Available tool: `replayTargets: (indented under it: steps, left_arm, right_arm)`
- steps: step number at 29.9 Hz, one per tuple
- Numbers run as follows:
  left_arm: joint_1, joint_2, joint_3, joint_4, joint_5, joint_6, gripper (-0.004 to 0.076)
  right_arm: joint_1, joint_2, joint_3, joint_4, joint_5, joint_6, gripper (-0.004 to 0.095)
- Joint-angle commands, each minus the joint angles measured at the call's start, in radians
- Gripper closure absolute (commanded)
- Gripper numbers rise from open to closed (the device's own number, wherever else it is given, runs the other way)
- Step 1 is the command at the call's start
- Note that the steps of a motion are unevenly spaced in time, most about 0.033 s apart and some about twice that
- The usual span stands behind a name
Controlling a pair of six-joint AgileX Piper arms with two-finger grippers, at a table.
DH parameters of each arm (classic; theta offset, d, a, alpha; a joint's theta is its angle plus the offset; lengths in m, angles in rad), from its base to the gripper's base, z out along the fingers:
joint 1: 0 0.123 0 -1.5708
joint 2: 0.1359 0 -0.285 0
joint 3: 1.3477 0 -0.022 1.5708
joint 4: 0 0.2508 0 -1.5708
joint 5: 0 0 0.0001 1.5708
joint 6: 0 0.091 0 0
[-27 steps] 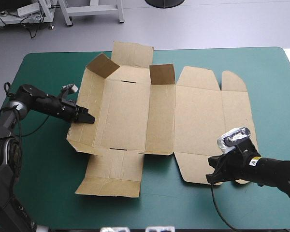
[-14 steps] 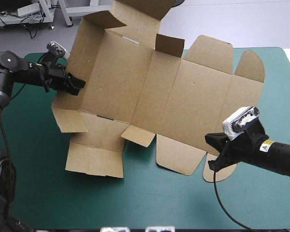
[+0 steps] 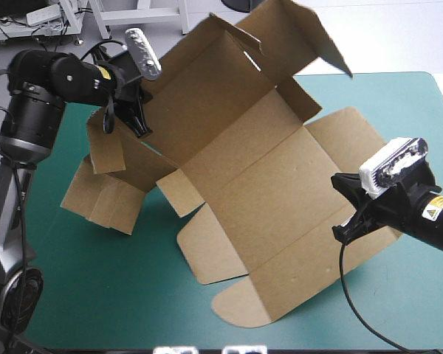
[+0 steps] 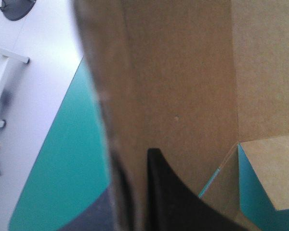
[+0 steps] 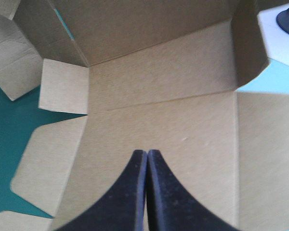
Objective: Fold the box
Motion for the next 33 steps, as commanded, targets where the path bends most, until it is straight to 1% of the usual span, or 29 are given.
replayTargets:
  steps: [1,5,10,13,17,22,25,28,33]
  left_arm:
    - [-0.127,-0.052,-0.037,0.211,-0.014,-0.069,0.0731]
    - [-0.262,-0.050,-0.033,0.321,-0.018,-0.094,0.0731]
    - [-0.382,-0.050,-0.033,0.421,-0.037,-0.141,0.0731]
    - [-0.423,-0.050,-0.033,0.454,-0.042,-0.163,0.0731]
    - [-0.448,-0.050,-0.011,0.493,-0.063,-0.163,0.0734]
    - [-0.448,-0.067,0.143,0.605,-0.129,-0.163,0.0734]
    - [-0.448,-0.085,0.271,0.610,-0.204,-0.163,0.0734]
    - [-0.457,-0.096,0.382,0.651,-0.265,-0.171,0.0734]
    - [-0.499,-0.096,0.473,0.798,-0.319,-0.281,0.0734]
  right_arm:
    - [0.001,-0.001,-0.075,-0.020,-0.050,0.013,0.0925]
    - [0.001,-0.001,-0.128,-0.062,-0.051,0.018,0.0925]
    - [0.001,-0.001,-0.224,-0.175,-0.060,0.093,0.0925]
    - [0.001,-0.001,-0.287,-0.234,-0.057,0.131,0.0925]
    - [0.001,0.001,-0.342,-0.275,-0.052,0.155,0.0925]
    - [0.001,0.010,-0.360,-0.288,-0.032,0.173,0.0925]
    - [0.001,0.035,-0.360,-0.298,0.003,0.178,0.0925]
    - [0.001,0.067,-0.360,-0.312,0.011,0.180,0.0926]
    - [0.001,0.148,-0.360,-0.318,-0.011,0.178,0.0925]
